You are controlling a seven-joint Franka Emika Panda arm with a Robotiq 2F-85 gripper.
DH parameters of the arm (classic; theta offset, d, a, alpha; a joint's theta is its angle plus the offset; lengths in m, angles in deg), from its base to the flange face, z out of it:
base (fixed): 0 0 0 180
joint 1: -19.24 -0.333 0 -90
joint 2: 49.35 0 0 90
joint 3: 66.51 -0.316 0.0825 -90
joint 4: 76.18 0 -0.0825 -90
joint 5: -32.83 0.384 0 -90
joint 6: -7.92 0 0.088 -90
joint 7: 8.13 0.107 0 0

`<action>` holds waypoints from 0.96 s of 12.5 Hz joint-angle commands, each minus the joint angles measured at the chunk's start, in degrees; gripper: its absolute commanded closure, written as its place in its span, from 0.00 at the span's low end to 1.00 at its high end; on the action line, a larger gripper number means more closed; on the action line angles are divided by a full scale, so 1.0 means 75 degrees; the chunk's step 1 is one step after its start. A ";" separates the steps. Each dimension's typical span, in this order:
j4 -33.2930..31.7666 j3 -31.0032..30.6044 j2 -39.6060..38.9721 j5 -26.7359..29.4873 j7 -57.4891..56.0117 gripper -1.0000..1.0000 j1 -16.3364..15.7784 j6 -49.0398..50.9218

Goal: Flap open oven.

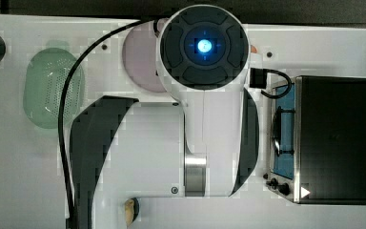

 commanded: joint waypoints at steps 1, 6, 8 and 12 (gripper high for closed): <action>-0.1342 0.0501 0.2698 0.0026 -0.0866 0.21 0.0096 0.1787; -0.1340 0.0496 0.2696 0.0026 -0.0866 0.06 0.0095 0.1784; -0.1343 0.0506 0.2695 0.0023 -0.0866 0.31 0.0099 0.1787; -0.1377 0.0715 0.2643 0.0003 -0.0866 0.78 0.0114 0.1761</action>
